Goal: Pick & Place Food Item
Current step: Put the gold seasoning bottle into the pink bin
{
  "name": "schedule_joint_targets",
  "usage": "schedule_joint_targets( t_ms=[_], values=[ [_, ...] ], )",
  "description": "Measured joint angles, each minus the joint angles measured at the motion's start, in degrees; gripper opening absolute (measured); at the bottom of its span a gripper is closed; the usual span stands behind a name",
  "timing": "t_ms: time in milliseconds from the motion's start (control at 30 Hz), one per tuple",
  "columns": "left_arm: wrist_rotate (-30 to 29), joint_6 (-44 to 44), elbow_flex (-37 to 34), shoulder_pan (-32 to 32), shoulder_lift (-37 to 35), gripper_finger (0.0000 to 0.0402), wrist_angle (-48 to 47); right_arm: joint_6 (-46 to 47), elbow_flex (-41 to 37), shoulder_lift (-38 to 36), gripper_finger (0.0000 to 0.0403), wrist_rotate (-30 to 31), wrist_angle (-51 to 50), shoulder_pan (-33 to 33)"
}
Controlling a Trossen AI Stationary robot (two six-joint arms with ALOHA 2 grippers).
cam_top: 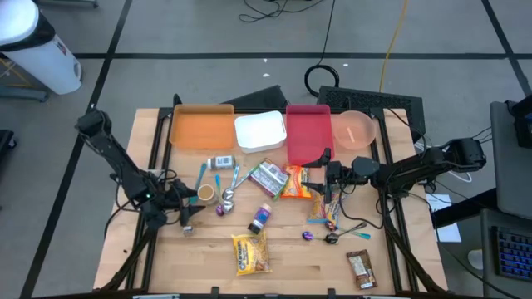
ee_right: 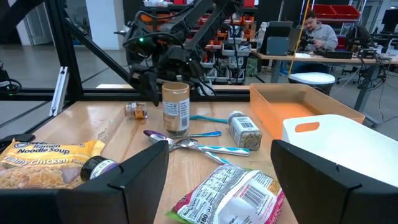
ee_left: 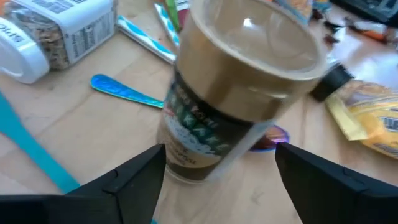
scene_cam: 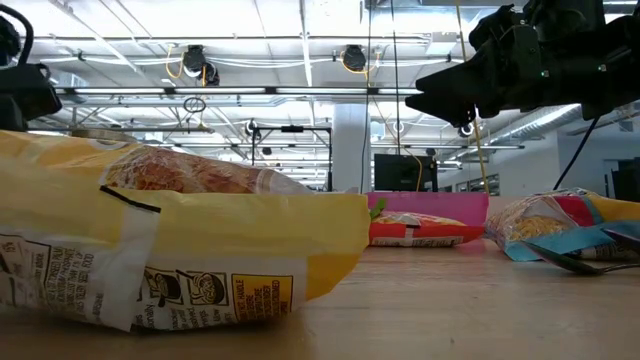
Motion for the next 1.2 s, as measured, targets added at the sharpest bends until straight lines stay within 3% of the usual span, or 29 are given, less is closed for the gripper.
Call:
schedule_joint_targets(
  t_ms=[333, 667, 1200],
  values=[
    [0.07, 5.81, 0.02, 5.35, 4.41, 0.0305, 4.23, -0.12, 0.01, 0.0, 0.0279, 0.0, 0.0, -0.02],
    [0.12, 20.89, 0.04, 10.91, 6.92, 0.0311, 14.33, -0.17, 0.02, 0.0, 0.0279, 0.0, 0.0, -0.02],
    [1.13, 24.31, 0.05, 19.94, 14.91, 0.0324, 20.42, -0.59, 0.01, 0.0, 0.0279, 0.0, -0.02, -0.04]
  ],
)
